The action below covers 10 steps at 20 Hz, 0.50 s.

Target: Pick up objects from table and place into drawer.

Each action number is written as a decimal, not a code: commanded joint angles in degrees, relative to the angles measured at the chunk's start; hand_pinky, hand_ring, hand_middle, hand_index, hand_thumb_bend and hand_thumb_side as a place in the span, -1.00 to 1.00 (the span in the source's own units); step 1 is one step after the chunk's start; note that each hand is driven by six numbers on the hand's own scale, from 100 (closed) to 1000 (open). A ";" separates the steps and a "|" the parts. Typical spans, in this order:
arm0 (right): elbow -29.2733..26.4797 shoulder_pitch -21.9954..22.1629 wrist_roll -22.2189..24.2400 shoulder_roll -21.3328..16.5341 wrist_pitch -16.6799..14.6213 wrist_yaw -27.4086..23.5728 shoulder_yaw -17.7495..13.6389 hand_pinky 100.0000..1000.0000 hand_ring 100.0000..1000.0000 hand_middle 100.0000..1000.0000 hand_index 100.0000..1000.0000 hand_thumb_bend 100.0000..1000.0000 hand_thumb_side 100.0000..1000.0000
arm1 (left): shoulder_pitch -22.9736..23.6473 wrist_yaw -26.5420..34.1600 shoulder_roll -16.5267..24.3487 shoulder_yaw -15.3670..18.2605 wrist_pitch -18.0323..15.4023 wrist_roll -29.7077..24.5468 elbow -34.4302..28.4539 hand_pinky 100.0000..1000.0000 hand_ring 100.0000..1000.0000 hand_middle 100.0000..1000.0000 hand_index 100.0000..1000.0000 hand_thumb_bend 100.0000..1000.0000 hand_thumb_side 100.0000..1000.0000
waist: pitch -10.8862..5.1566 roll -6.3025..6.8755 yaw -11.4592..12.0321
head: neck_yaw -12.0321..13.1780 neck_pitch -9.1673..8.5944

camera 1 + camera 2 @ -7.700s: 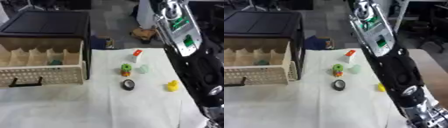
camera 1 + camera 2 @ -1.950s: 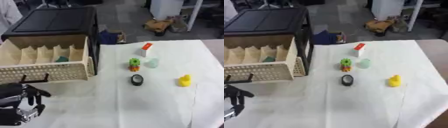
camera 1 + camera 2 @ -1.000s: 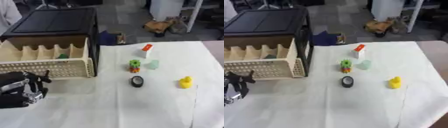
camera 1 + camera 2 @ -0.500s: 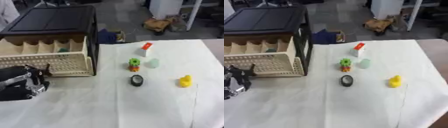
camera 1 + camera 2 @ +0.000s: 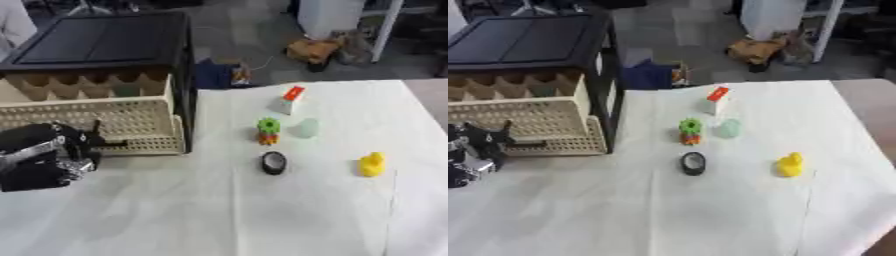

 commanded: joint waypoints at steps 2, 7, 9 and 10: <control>-0.96 -0.89 0.29 -0.90 -0.10 0.04 -0.71 0.34 0.14 0.19 0.77 -0.51 1.00 | -2.10 -1.26 0.30 1.28 -0.20 1.25 1.01 -0.15 0.35 0.35 0.94 -1.00 1.00 | -0.70 -0.03 -0.18 | 0.19 -0.83; -0.96 -0.94 0.51 -0.90 -0.18 0.01 -0.68 0.34 0.14 0.19 0.77 -0.50 1.00 | -3.49 -2.95 -0.67 1.33 -0.63 2.80 3.24 -0.15 0.34 0.34 0.94 -1.00 1.00 | -0.57 0.04 -0.39 | 0.32 -0.88; -0.96 -0.97 0.58 -0.88 -0.21 0.00 -0.68 0.34 0.14 0.19 0.77 -0.50 1.00 | -3.84 -3.17 -0.84 1.24 -0.88 3.07 3.56 -0.15 0.34 0.34 0.95 -1.00 1.00 | -0.51 0.05 -0.47 | 0.36 -0.89; -0.96 -0.97 0.60 -0.87 -0.21 0.00 -0.69 0.34 0.14 0.19 0.77 -0.50 1.00 | -4.00 -3.29 -0.91 1.23 -0.94 3.20 3.68 -0.15 0.34 0.34 0.95 -1.00 1.00 | -0.50 0.04 -0.52 | 0.39 -0.92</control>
